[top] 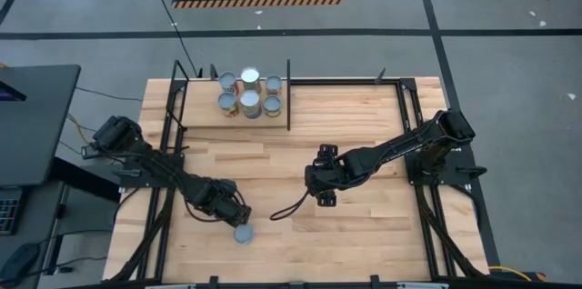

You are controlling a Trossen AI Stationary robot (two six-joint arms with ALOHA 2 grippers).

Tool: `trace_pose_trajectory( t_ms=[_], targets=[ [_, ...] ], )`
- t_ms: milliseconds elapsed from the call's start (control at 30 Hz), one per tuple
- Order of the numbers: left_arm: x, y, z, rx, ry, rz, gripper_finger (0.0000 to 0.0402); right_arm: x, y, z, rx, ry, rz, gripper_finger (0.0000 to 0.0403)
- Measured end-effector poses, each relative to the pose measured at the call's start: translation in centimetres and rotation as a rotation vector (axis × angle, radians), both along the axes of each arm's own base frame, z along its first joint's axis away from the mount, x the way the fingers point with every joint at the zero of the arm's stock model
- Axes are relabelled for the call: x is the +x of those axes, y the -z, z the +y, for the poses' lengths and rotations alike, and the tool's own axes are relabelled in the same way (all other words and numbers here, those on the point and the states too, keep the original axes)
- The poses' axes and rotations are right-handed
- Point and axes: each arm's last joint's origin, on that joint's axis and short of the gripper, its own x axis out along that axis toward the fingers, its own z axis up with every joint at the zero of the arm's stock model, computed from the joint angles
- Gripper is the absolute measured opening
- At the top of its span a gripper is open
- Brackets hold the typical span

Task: Pick and place cans onto a shelf
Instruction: Put the canned tomatoes on the shelf

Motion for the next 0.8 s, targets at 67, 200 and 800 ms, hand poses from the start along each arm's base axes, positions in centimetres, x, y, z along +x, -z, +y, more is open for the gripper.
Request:
trace_pose_trajectory(
  t_ms=[67,200,800],
  targets=[
    [-0.1,-0.2,0.1,-0.007,0.037,-0.001,0.028,0.0,0.0,0.0,0.0,0.0,0.0,0.0374],
    [-0.5,-1.8,1.1,0.013,0.128,-0.001,0.0279,0.0,0.0,0.0,0.0,0.0,0.0,0.0374],
    [-3.8,-7.9,9.3,0.398,1.167,0.359,0.028,-1.8,0.2,-0.5,-0.175,-0.013,0.162,0.0374]
  ],
)
